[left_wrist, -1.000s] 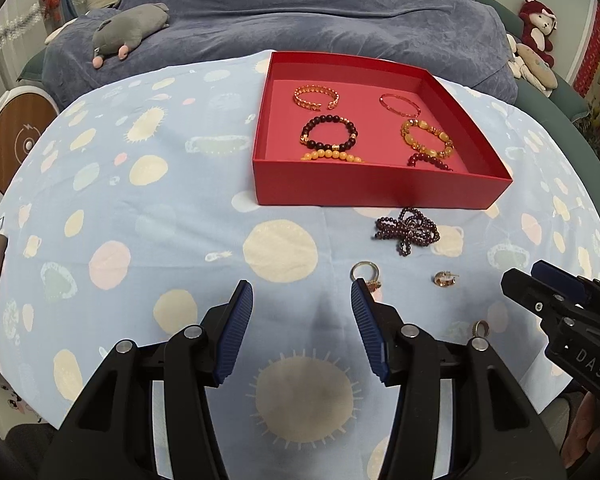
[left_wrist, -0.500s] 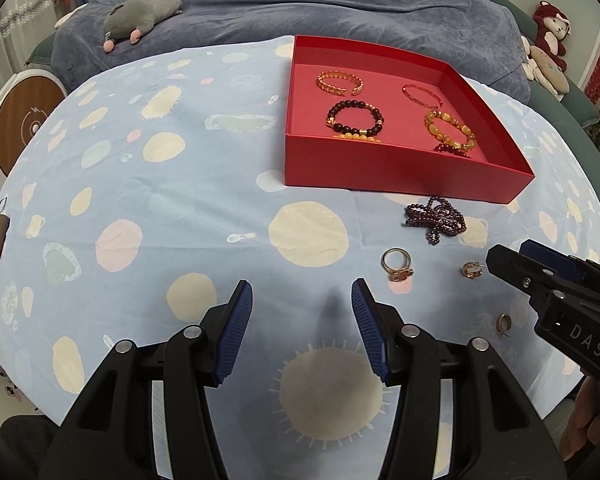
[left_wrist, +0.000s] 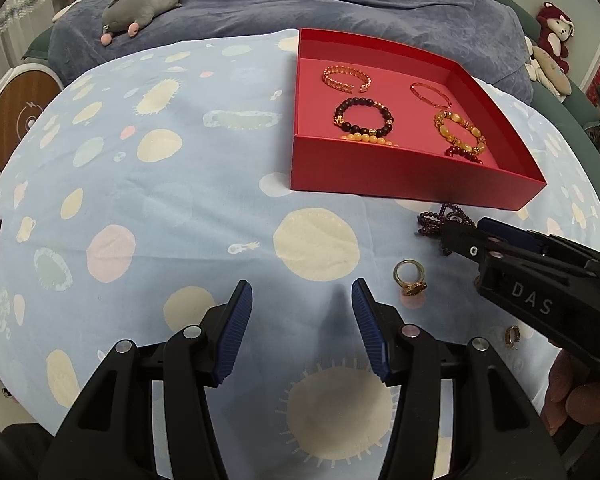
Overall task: Organize jewelry
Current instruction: 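Grasp the dark garnet strand with the right gripper while the left grasps the gold ring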
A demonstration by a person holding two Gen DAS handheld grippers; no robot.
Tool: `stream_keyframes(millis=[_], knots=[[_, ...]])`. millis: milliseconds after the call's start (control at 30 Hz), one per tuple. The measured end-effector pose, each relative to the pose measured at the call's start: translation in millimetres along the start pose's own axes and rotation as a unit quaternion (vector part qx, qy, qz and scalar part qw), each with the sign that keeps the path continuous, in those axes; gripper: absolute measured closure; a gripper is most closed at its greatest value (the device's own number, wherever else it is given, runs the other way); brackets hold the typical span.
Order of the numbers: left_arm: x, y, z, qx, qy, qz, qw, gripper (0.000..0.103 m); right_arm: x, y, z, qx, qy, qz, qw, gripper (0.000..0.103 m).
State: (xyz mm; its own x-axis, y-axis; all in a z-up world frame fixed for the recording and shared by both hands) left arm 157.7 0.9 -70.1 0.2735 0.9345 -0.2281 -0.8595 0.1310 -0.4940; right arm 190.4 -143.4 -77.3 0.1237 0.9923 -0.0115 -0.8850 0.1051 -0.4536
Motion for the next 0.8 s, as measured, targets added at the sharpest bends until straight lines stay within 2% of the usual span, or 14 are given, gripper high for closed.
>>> stream_keyframes(millis=[100,167,367,800], knots=[[-0.4,-1.2,-1.5,0.001,0.001,0.0,1.0,0.054,-1.6,1.4,-5.4,0.006,-0.001,-0.002,1.0,0.077],[-1.2,-1.2,-2.0,0.002,0.002,0.0,1.0,0.054,-4.1,2.5,-6.1,0.009,-0.006,-0.006,1.0,0.09],[-10.9,-0.2,-2.5,0.003,0.01,-0.004,0.9999,0.054,-21.2,6.5,3.9,0.004,-0.013,-0.031,0.999,0.097],[-52.0,2.8,-13.6,0.013,0.054,-0.017,0.9983,0.054,-63.6,28.7,30.9,-0.005,-0.011,-0.081,0.997,0.097]])
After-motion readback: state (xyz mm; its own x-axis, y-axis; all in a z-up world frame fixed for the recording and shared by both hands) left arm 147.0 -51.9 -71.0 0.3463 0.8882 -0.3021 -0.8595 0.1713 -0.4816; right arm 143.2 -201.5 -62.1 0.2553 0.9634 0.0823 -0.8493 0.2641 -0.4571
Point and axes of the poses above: each gripper's, at about its wrist camera, not at the fingertips, and z roughly against the way its jaws point, x to its left, y to its underside, the point moved 8 cm from there along -z, roughly the way its jaws point, and after that the axes turned 11 degrees about y, right-handed, at the moved point
